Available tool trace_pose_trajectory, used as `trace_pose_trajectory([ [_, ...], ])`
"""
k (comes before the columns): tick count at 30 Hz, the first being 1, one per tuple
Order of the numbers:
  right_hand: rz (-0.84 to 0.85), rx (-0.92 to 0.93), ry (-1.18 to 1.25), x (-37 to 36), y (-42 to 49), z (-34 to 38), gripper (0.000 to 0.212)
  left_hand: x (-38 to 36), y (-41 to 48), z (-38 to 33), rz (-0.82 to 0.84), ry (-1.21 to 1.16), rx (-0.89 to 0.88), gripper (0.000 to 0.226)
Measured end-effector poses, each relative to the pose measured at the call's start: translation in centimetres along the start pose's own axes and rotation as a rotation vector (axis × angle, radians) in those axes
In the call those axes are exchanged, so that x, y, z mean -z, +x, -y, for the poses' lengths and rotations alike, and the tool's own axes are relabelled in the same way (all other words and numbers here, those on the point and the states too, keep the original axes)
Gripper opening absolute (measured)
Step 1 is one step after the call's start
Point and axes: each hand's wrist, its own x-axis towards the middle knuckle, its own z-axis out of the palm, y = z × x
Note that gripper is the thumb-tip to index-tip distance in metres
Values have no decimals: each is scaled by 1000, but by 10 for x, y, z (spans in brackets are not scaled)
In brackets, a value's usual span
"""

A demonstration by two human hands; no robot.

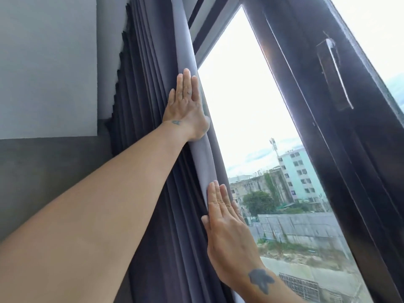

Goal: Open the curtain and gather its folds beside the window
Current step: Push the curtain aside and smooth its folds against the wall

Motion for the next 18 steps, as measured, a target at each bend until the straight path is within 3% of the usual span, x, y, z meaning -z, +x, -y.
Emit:
trace_pose_trajectory([
  [18,130,-25,98,-125,25,15,49,-85,-6,108,113,203,-52,71],
])
